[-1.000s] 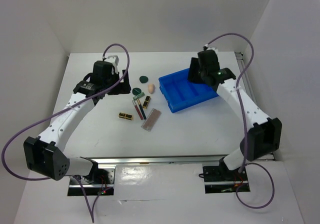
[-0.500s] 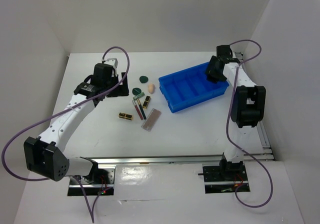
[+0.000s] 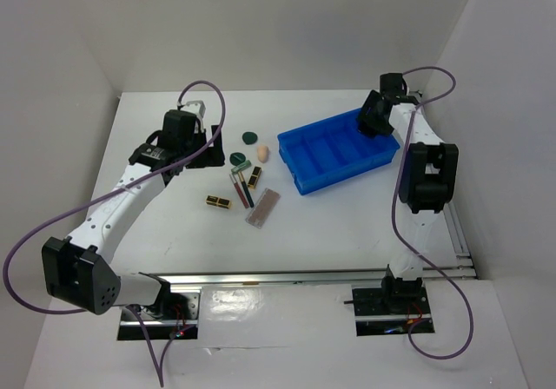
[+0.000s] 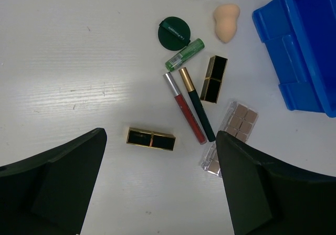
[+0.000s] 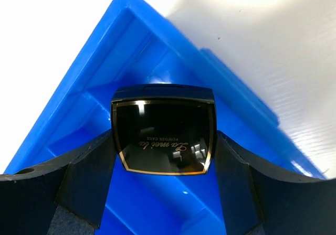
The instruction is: Organize the makeup
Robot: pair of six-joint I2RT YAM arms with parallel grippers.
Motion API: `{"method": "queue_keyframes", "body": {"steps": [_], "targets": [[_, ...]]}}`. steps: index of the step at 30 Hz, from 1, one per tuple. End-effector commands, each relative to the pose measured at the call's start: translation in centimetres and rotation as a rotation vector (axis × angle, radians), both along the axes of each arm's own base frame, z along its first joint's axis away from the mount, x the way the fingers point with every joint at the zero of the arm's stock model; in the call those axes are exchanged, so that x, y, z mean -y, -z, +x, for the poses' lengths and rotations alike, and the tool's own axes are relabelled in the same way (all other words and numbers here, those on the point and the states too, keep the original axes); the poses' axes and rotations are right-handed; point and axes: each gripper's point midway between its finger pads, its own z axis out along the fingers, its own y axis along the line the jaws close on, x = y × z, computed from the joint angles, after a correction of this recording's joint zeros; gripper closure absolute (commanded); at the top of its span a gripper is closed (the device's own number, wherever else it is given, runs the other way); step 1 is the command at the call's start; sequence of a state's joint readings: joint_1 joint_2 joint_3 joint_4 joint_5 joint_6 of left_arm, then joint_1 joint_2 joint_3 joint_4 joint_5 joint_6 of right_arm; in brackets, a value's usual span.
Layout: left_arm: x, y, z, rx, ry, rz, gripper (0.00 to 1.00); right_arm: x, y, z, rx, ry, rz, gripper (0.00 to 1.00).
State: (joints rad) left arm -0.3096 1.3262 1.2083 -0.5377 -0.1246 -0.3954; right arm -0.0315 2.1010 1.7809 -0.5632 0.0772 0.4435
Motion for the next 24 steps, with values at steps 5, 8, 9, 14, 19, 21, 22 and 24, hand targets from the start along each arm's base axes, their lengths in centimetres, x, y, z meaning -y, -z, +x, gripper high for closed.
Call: {"method": "queue_keyframes", "body": {"steps": [5, 8, 9, 14, 19, 21, 22, 24], "targets": [[0.6, -2.6, 0.5, 0.077, 0.006, -0.045, 0.00, 0.3, 1.2, 0.1, -0.016, 0.075, 0.054, 0.14], [0.1, -2.6, 0.3, 0.085, -0.012, -0.033, 0.00, 0.1, 0.8, 0.3, 0.006, 0.066, 0.063, 0.11], [0.1, -2.6, 0.3, 0.085, -0.012, -0.033, 0.00, -0.1, 0.6, 0.6, 0.018, 0.059, 0.071, 0.10], [-0.2, -2.5, 0.0, 0.065, -0.027, -0.028, 0.00, -2.4, -4.0, 0.8, 0.089, -0.026, 0.028, 0.14], [-0.9, -4.0, 0.0, 0.103, -0.068, -0.022, 0.00, -9.2, -11.7, -3.9, 0.245, -0.207, -0.041, 0.17], [-1.5, -4.6, 0.0, 0.116, -0.092, -0.007, 0.00, -15.1, -13.0, -7.0, 0.274, -0.325, -0.064, 0.22], [-1.5, -4.8, -0.1, 0.115, -0.098, -0.014, 0.00, -16.7, -12.2, -8.8, 0.257, -0.364, -0.072, 0.23], [-2.0, -5.0, 0.0, 0.121, -0.119, 0.002, 0.00, -22.3, -13.6, -13.0, 0.291, -0.483, -0.038, 0.25]]}}
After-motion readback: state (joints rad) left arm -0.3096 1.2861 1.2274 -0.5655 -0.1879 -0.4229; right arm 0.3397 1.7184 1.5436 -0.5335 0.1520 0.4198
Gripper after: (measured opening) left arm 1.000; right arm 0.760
